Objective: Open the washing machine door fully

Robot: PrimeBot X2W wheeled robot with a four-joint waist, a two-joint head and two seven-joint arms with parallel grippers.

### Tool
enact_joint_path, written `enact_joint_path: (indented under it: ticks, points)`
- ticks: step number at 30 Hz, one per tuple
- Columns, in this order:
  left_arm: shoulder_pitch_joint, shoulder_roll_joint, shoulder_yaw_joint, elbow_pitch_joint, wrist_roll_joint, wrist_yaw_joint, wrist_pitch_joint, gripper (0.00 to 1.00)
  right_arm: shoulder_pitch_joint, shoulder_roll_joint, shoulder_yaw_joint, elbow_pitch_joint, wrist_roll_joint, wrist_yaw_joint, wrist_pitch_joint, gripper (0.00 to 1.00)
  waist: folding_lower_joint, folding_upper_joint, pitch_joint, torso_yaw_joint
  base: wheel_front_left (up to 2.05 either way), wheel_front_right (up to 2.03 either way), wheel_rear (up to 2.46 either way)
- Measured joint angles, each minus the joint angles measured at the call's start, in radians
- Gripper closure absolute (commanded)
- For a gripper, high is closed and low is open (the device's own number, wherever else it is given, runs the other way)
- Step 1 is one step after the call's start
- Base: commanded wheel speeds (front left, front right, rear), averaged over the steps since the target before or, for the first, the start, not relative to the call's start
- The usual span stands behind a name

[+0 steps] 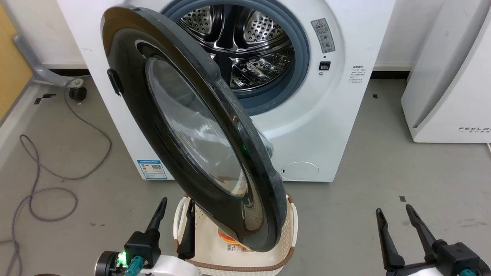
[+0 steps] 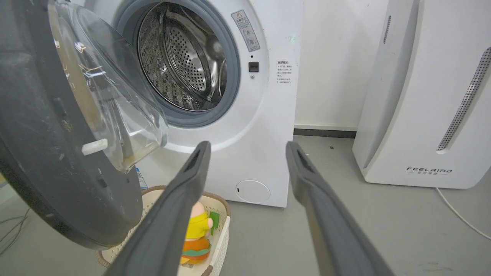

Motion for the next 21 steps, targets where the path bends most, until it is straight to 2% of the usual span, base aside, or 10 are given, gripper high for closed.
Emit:
enact_joint_path:
  ticks: [1, 13, 21]
  points:
    - [0.000, 0.000, -0.001, 0.001, -0.001, 0.000, 0.000, 1.00, 0.000, 0.000, 0.001, 0.002, 0.008, 0.000, 0.000, 0.00, 0.0000, 0.0000, -0.001, 0.001, 0.00, 0.00, 0.00]
    - [0.000, 0.000, 0.003, -0.012, -0.026, 0.008, 0.000, 1.00, 0.000, 0.000, -0.007, 0.022, 0.018, 0.000, 0.000, 0.00, 0.0000, 0.0000, -0.008, 0.004, 0.00, 0.00, 0.00]
    - [-0.014, 0.000, 0.021, -0.128, -0.020, 0.022, 0.000, 1.00, 0.000, 0.000, -0.008, 0.046, 0.024, 0.000, 0.000, 0.00, 0.0000, 0.0000, -0.009, 0.010, 0.00, 0.00, 0.00]
